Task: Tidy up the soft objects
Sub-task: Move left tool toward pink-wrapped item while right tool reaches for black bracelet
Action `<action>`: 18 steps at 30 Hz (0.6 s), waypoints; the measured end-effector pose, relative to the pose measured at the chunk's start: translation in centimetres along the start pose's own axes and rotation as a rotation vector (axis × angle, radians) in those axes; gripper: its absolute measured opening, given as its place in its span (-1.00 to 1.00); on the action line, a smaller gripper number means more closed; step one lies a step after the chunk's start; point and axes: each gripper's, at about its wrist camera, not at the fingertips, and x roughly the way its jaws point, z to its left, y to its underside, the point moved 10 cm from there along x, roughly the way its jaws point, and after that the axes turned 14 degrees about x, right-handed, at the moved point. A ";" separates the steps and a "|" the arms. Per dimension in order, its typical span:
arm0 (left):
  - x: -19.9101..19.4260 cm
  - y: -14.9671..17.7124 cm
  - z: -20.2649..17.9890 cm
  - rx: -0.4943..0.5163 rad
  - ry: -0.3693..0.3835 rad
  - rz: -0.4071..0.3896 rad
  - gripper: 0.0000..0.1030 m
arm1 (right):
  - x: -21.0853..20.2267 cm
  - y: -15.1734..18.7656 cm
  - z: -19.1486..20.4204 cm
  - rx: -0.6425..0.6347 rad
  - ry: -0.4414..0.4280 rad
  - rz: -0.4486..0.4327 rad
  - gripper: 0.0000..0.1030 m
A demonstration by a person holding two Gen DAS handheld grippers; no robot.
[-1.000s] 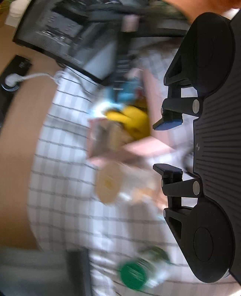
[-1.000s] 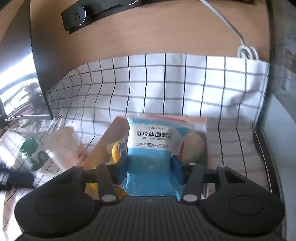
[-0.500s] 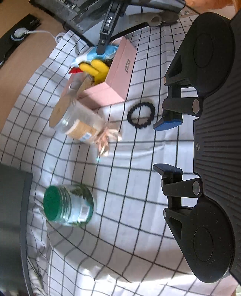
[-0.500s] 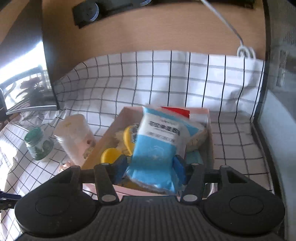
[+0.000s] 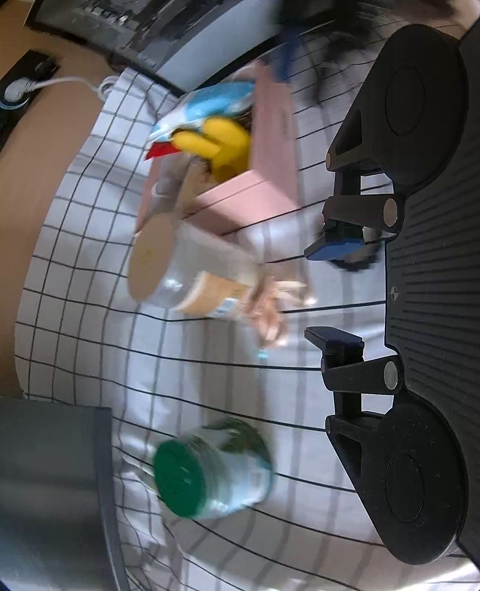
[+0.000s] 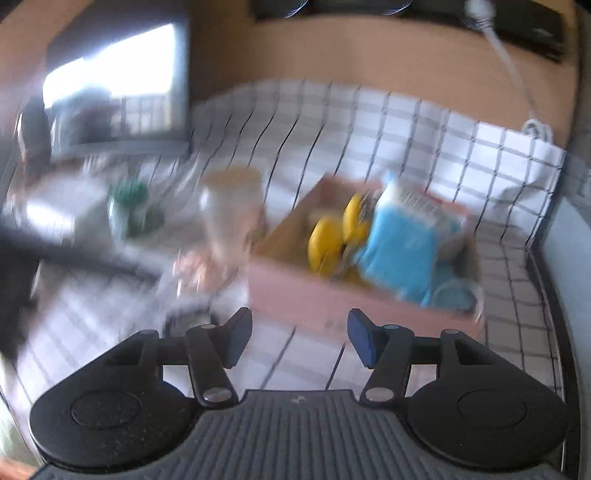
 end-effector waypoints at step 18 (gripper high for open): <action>6.1 -2.0 0.8 -0.027 -0.070 0.114 -0.15 | 2.3 5.7 1.2 0.008 0.017 0.156 0.25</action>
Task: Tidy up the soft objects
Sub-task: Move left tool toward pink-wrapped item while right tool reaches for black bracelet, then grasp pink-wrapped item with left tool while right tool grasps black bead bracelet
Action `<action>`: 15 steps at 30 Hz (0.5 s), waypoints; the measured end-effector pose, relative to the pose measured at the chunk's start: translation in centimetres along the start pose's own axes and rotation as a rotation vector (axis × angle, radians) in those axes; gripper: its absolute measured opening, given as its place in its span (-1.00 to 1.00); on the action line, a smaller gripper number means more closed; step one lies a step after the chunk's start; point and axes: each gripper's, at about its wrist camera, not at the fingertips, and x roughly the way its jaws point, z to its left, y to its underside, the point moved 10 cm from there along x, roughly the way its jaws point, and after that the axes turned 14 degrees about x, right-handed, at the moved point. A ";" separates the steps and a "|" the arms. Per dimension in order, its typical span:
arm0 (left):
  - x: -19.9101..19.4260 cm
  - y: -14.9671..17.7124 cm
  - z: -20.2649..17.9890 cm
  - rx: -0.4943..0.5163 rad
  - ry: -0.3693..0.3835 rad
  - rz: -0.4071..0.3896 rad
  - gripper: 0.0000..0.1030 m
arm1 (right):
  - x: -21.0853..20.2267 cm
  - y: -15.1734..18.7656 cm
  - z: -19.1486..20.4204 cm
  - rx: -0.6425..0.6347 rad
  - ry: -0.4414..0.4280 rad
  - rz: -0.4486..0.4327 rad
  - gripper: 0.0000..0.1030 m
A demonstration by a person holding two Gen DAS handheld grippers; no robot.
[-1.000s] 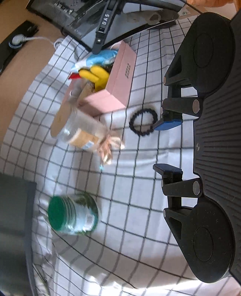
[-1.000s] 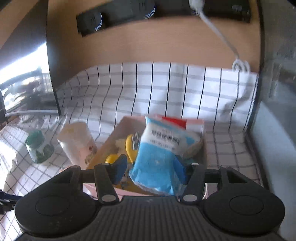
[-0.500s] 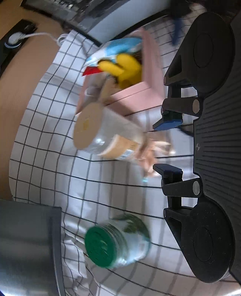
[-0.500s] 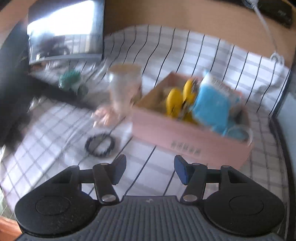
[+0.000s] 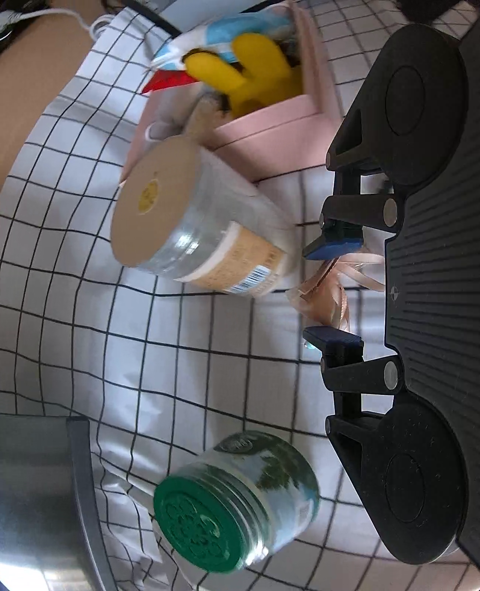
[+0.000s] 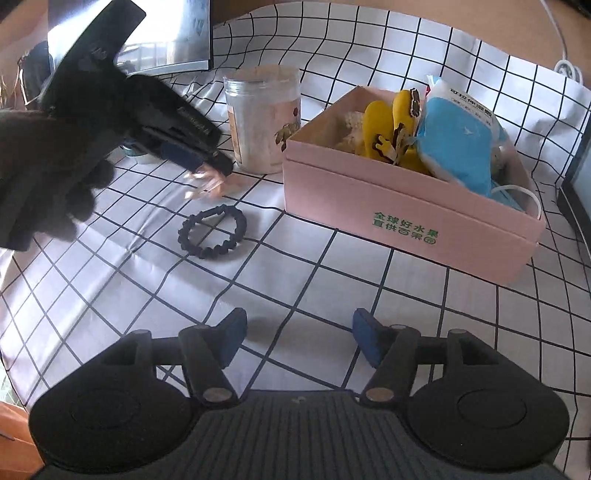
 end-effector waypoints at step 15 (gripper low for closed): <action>-4.7 4.9 1.4 -0.121 0.049 -0.034 -0.16 | 0.4 0.6 0.8 -0.027 -0.019 -0.039 0.70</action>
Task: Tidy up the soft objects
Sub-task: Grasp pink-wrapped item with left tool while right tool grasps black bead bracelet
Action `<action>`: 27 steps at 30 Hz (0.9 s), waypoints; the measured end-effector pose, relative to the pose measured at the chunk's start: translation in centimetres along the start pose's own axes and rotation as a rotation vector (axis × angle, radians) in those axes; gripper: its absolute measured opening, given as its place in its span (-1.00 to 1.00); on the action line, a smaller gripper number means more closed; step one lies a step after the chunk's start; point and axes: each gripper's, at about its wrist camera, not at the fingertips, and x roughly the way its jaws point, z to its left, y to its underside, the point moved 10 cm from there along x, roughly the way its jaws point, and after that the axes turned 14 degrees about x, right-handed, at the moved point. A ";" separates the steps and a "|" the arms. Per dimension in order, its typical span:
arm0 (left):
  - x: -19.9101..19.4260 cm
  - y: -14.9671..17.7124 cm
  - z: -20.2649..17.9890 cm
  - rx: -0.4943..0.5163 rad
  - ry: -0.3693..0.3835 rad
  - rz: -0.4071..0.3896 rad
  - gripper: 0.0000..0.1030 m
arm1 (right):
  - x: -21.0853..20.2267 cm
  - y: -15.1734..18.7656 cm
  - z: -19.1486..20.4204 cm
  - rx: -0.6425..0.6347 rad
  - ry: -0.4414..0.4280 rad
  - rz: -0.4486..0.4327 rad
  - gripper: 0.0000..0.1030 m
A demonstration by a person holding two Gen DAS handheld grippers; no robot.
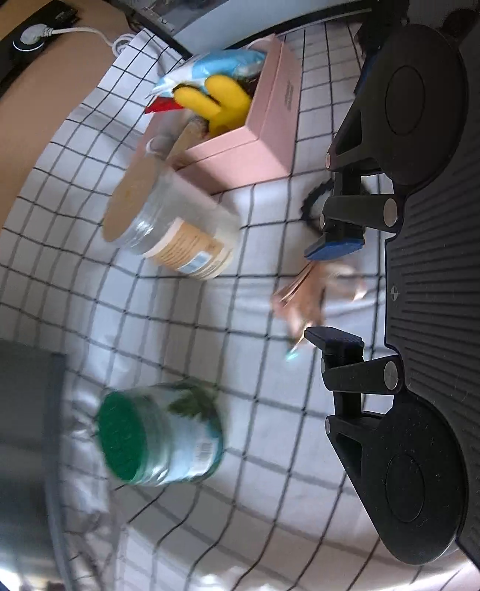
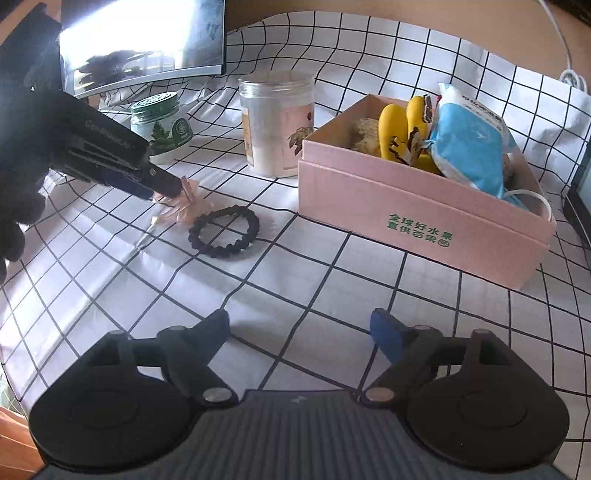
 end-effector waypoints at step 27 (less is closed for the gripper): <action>1.1 -0.4 -1.1 0.103 -0.088 -0.045 -0.68 | -0.4 0.1 1.3 -0.070 -0.034 0.032 0.80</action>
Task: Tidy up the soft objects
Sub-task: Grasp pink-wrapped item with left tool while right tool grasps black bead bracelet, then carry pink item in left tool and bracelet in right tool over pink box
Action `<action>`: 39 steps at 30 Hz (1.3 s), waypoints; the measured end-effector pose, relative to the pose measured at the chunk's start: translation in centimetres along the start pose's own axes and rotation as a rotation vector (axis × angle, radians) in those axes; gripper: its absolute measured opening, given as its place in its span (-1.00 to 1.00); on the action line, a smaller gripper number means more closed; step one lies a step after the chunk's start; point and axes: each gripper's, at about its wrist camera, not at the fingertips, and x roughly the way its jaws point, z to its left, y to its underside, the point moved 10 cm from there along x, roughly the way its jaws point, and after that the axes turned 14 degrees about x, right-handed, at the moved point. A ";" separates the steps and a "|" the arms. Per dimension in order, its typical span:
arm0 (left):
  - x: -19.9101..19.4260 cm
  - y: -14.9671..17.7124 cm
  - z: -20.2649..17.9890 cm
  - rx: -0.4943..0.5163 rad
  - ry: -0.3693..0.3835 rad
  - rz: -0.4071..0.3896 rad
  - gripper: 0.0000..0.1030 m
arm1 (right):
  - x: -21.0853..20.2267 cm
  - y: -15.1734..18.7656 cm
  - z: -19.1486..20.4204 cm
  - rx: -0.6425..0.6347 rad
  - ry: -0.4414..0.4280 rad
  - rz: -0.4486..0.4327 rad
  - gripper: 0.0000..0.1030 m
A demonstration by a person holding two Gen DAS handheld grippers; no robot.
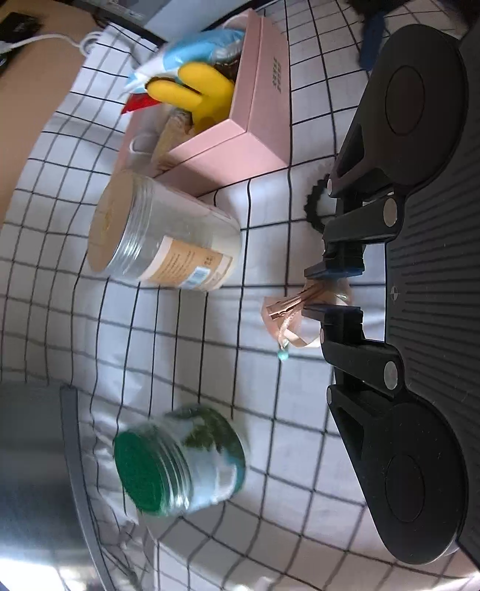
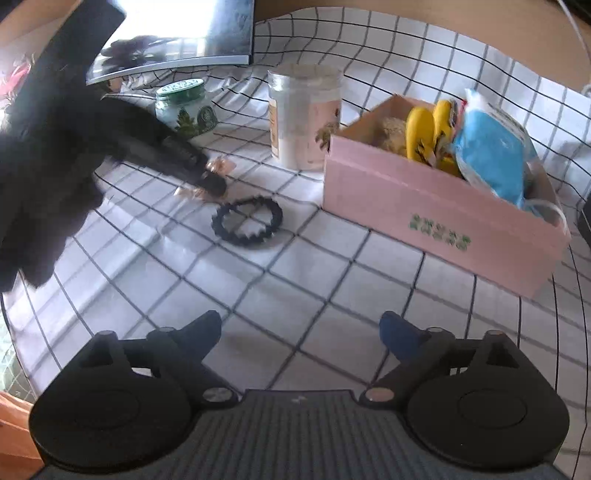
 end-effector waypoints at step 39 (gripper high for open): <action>-7.3 7.0 4.1 -0.201 0.139 -0.013 -0.67 | 1.7 -6.3 9.4 -0.085 -0.041 -0.021 -0.83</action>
